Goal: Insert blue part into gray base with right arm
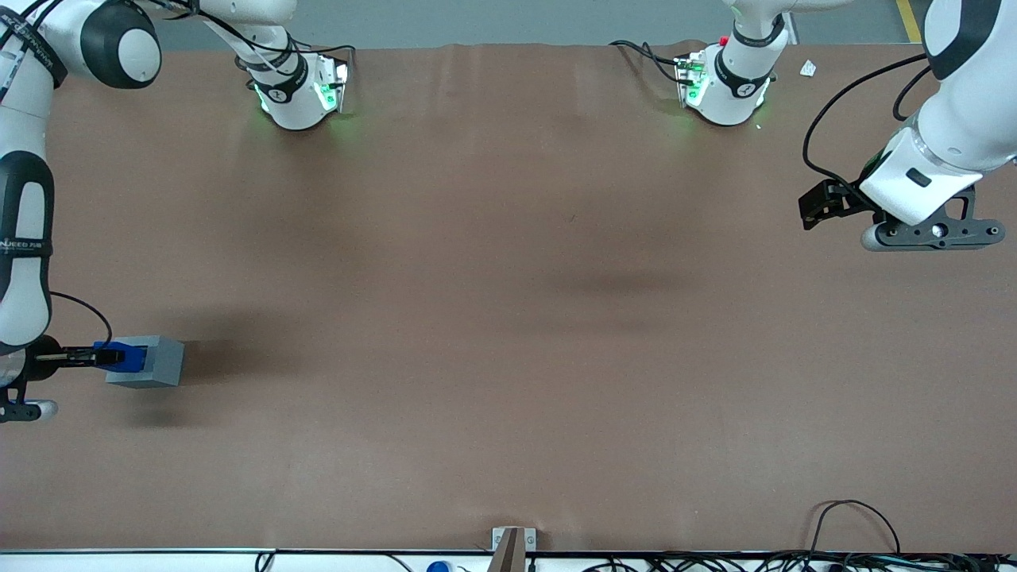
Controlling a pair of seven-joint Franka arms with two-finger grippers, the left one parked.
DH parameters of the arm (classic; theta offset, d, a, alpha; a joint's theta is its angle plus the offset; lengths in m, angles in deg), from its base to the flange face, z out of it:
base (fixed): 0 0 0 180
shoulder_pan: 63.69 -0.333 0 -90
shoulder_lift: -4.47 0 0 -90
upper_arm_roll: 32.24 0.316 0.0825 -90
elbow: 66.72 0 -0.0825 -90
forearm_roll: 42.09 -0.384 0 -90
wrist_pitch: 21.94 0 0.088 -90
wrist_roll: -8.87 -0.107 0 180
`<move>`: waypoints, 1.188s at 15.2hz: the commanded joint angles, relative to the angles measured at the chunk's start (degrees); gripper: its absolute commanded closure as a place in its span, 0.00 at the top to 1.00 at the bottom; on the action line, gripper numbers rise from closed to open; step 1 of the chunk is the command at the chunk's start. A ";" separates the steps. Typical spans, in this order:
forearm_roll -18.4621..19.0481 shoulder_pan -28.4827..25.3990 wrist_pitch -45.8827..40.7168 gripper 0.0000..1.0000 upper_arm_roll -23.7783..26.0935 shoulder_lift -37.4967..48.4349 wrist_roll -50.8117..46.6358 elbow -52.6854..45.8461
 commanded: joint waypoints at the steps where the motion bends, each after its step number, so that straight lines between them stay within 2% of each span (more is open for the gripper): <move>1: 0.57 0.74 0.56 0.02 0.78 2.60 -0.71 3.58; 18: 0.57 0.03 0.73 0.04 0.95 2.51 -0.71 6.04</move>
